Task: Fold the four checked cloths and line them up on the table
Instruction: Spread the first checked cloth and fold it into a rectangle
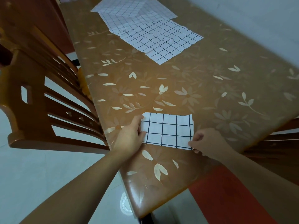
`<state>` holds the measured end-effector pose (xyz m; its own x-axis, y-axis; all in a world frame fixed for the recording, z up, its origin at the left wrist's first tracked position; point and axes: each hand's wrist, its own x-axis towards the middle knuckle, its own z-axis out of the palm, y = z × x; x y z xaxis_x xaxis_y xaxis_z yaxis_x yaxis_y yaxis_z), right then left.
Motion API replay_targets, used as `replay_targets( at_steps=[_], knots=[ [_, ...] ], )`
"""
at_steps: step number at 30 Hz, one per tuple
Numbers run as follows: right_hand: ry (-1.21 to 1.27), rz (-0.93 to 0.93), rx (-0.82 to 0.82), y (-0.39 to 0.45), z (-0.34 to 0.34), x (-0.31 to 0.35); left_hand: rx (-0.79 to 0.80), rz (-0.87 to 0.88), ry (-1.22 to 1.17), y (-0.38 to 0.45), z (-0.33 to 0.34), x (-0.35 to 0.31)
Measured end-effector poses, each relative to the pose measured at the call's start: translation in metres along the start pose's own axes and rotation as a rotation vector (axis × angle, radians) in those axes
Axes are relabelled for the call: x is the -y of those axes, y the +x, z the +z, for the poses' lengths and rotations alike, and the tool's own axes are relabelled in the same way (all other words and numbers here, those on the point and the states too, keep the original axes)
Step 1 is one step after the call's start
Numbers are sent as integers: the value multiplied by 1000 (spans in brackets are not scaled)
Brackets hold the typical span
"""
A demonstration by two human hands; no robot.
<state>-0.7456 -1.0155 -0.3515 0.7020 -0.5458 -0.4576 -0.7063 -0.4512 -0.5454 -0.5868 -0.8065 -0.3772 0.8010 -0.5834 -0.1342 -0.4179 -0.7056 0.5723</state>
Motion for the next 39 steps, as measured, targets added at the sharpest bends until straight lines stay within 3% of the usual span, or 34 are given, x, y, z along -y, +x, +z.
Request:
replay_targets(
  at_steps=[4,8,12,18,24,30,33,35,39],
  knots=[
    [-10,3,-19,5,-2,-1,-97,294,348,-4,5,8],
    [-153,-70,-146,10,-12,1,-12,557,387,-8,14,13],
    [-400,-286,-310,-4,11,5,108,526,344,-19,21,10],
    [-553,-578,-429,-21,91,17,73,517,360,-24,30,13],
    [-647,-552,-448,-12,88,16,73,519,389,-23,30,14],
    [-730,-358,-590,0,28,-40,64,529,390,-22,33,16],
    [-714,-269,-548,-1,17,-38,63,529,394,-21,33,17],
    [-627,-194,-488,-2,16,-36,67,523,383,-22,32,15],
    [-222,-55,-422,-12,15,-28,88,491,343,-22,29,10]
  ],
)
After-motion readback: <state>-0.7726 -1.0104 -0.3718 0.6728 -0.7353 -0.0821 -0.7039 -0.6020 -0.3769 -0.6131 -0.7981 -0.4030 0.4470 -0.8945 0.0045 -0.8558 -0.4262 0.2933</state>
